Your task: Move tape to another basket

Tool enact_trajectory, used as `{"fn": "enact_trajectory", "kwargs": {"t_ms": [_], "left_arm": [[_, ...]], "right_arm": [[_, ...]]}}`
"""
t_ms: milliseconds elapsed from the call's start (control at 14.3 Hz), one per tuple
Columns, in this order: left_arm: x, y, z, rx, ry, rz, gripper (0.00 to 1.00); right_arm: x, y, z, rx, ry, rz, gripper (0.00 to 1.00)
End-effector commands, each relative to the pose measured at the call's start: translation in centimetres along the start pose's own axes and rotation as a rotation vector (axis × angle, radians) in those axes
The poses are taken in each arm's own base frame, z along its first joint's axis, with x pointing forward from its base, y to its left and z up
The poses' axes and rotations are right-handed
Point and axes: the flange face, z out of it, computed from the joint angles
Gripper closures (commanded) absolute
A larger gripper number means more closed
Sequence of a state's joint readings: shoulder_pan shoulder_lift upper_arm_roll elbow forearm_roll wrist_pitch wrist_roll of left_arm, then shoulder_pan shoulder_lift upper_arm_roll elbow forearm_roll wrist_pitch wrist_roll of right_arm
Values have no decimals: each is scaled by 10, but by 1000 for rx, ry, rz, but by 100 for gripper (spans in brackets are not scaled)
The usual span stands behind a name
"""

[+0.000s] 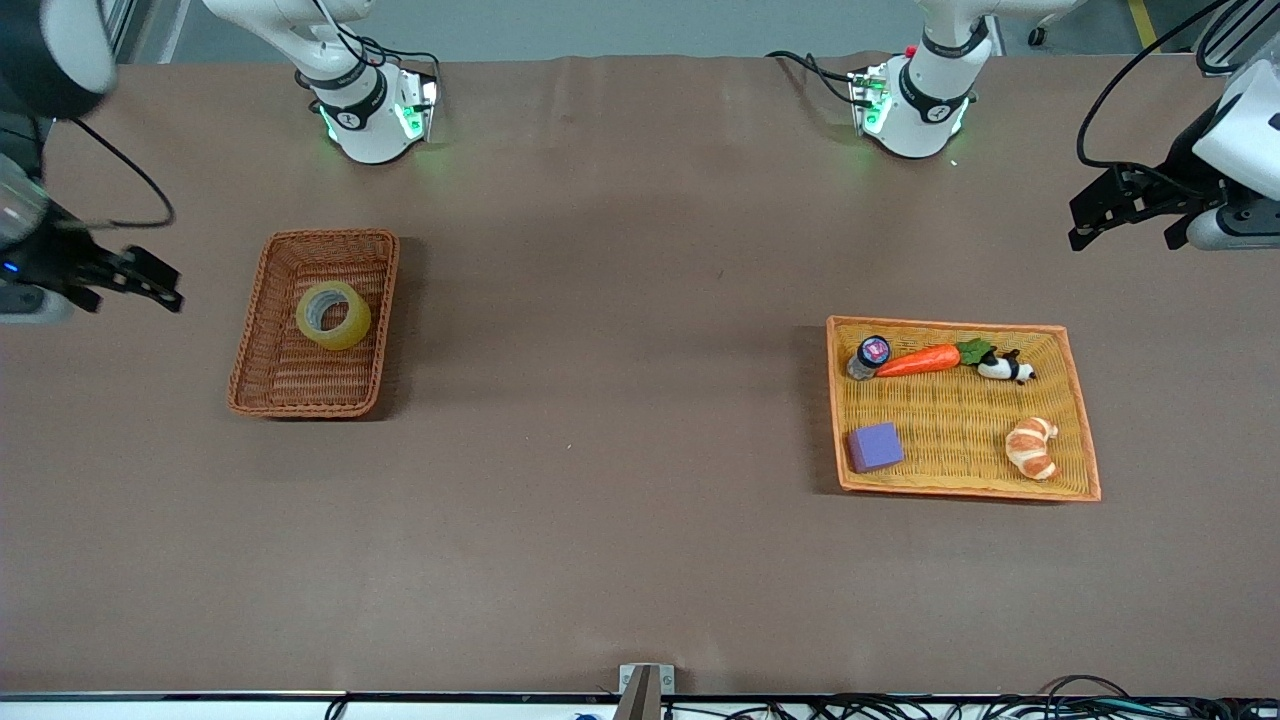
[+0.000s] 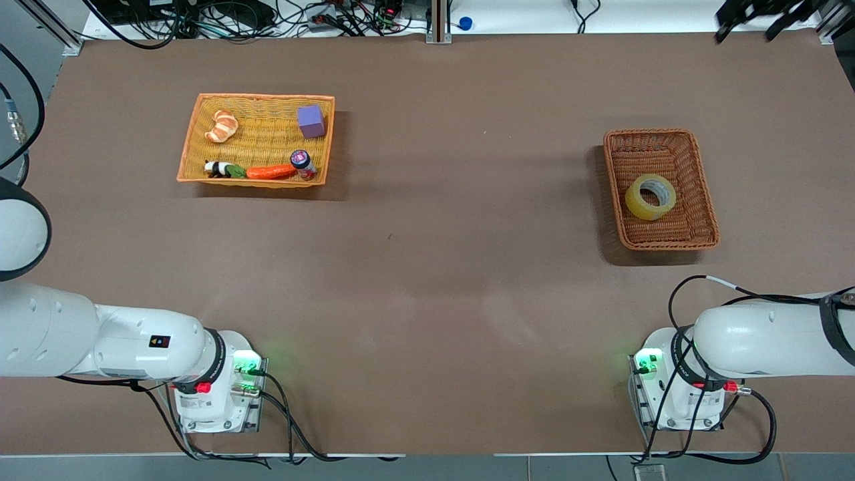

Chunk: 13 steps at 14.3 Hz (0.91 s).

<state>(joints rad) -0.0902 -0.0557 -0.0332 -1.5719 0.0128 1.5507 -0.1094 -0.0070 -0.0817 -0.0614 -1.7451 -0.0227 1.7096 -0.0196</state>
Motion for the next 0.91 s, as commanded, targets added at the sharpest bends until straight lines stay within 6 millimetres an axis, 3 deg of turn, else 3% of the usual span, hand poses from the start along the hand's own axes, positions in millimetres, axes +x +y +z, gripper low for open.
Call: {"fn": "enact_trajectory", "kwargs": {"t_ms": [0, 210, 350, 841], "left_arm": [[-1, -1, -6, -11, 43, 21, 0], [3, -2, -5, -12, 50, 20, 0], [4, -5, -13, -17, 67, 13, 0], [4, -1, -15, -11, 66, 13, 0]], "right_arm": [[3, -9, -37, 17, -22, 113, 0], [9, -12, -65, 16, 25, 108, 0], [20, -11, -66, 12, 33, 104, 0], [25, -12, -61, 10, -13, 103, 0]]}}
